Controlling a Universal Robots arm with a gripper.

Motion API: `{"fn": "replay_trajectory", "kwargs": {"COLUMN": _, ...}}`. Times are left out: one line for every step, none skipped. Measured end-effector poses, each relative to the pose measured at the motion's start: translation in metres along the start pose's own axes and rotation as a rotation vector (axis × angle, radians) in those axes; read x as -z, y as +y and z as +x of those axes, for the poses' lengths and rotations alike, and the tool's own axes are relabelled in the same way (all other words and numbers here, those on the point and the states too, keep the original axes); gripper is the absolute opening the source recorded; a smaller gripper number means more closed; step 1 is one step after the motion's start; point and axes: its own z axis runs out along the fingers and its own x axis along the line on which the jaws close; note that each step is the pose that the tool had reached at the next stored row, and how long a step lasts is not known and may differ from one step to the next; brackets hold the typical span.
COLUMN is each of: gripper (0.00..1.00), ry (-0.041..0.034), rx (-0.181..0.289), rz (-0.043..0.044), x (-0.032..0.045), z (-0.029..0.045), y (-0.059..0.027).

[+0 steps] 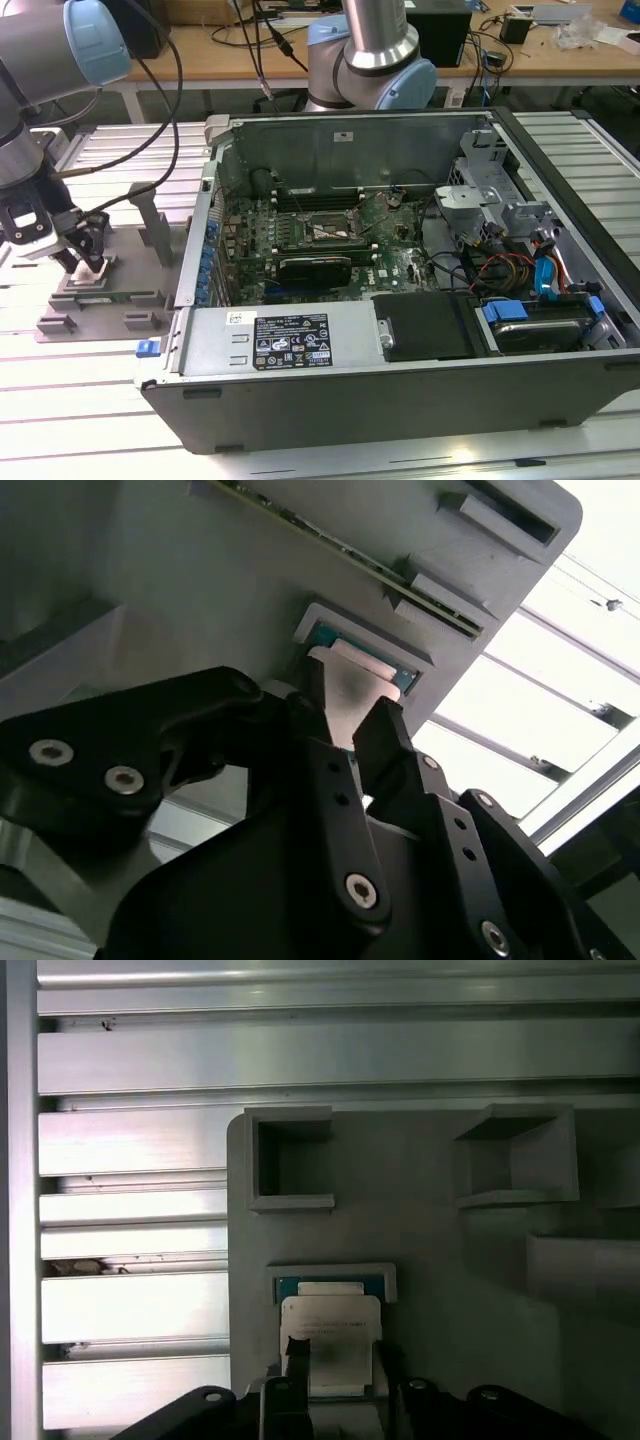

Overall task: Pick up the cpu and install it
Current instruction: 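Pick up the cpu and move it towards the insertion slot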

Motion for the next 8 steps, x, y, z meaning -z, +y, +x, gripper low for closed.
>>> {"fn": "replay_trajectory", "kwargs": {"gripper": 0.48, "ry": 0.0, "rx": 0.0, "rz": -0.0001, "x": 0.0, "z": 0.0, "y": 0.0001}}
{"fn": "replay_trajectory", "kwargs": {"gripper": 0.48, "ry": 0.0, "rx": 0.0, "rz": -0.0001, "x": 0.0, "z": 0.0, "y": 0.0002}}
{"fn": "replay_trajectory", "kwargs": {"gripper": 0.54, "ry": 0.0, "rx": 0.0, "rz": 0.0, "x": 0.0, "z": 0.0, "y": 0.0002}}
{"fn": "replay_trajectory", "kwargs": {"gripper": 0.6, "ry": 0.0, "rx": 0.0, "rz": 0.0, "x": 0.0, "z": 0.0, "y": 0.0003}}
{"fn": "replay_trajectory", "kwargs": {"gripper": 0.6, "ry": 0.0, "rx": 0.0, "rz": 0.0, "x": 0.0, "z": 0.0, "y": 0.0004}}
{"fn": "replay_trajectory", "kwargs": {"gripper": 0.66, "ry": 0.0, "rx": 0.0, "rz": 0.0, "x": 0.0, "z": 0.0, "y": 0.0005}}
{"fn": "replay_trajectory", "kwargs": {"gripper": 0.66, "ry": 0.0, "rx": 0.0, "rz": 0.0, "x": -0.0005, "z": 0.0, "y": 0.0005}}
{"fn": "replay_trajectory", "kwargs": {"gripper": 0.66, "ry": 0.0001, "rx": 0.002, "rz": -0.0001, "x": -0.0015, "z": 0.0, "y": 0.0005}}
